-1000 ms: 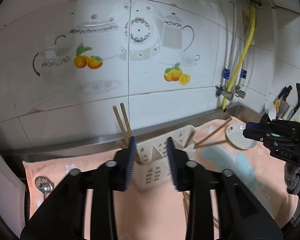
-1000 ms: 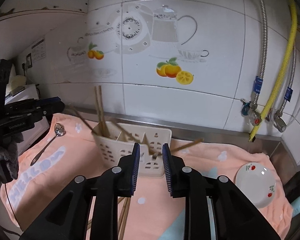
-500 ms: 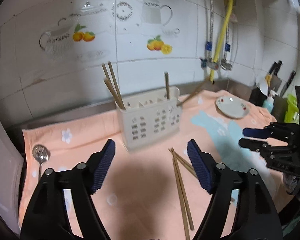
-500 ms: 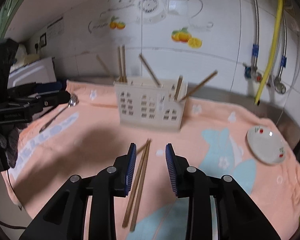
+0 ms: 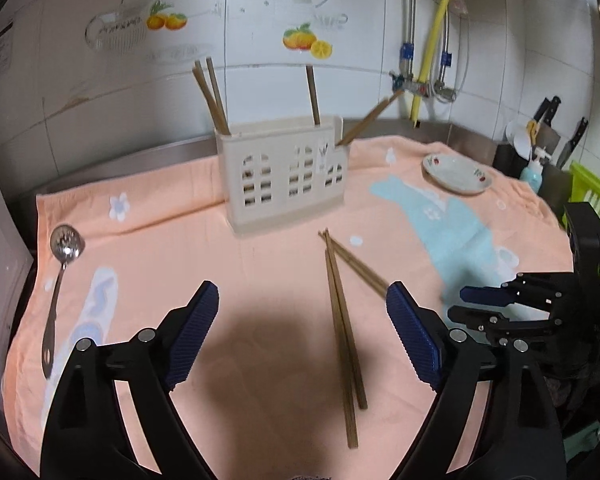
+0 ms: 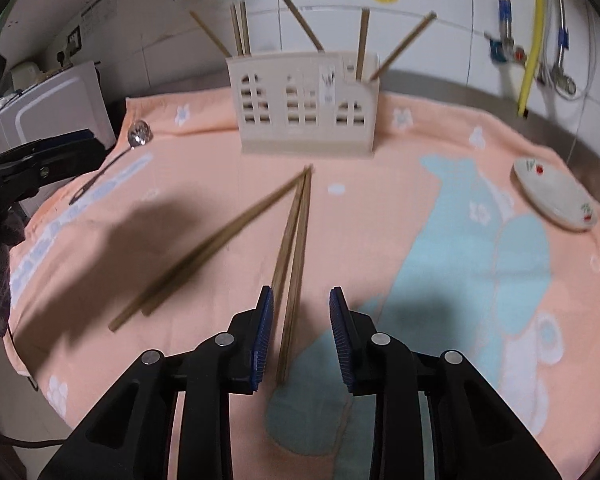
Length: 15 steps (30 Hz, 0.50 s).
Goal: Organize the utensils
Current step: 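Move both open tools back over the remaining chopsticks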
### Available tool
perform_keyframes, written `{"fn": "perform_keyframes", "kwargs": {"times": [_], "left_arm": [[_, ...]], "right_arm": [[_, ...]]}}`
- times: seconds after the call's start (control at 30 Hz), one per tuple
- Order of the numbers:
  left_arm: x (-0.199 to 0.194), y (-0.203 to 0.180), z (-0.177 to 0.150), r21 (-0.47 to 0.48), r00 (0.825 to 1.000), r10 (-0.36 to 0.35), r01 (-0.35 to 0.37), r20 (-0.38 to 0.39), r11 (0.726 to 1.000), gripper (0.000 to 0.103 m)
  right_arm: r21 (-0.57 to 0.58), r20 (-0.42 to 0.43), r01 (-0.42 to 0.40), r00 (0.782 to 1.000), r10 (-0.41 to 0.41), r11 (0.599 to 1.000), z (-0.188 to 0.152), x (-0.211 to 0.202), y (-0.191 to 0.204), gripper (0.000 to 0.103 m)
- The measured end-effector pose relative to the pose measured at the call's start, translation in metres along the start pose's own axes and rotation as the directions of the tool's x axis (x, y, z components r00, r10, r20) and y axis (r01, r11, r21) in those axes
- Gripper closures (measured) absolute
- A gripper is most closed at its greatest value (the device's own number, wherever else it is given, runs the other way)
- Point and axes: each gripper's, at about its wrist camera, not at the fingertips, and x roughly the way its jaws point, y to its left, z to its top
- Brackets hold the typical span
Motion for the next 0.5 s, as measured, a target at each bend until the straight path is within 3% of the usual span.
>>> {"fn": "perform_keyframes", "kwargs": {"times": [0.33,0.5], "left_arm": [[0.011,0.002,-0.036,-0.046,0.997,0.008,-0.012,-0.078,0.999,0.018],[0.014,-0.001,-0.050,-0.027,0.994,0.024,-0.027,-0.110,0.999,0.018]], "right_arm": [[0.010,-0.050,-0.013,0.999,0.013,1.000,-0.011,0.019,0.001,0.086],[0.020,-0.061,-0.015,0.998,0.016,1.000,-0.012,0.024,0.002,0.091]]}}
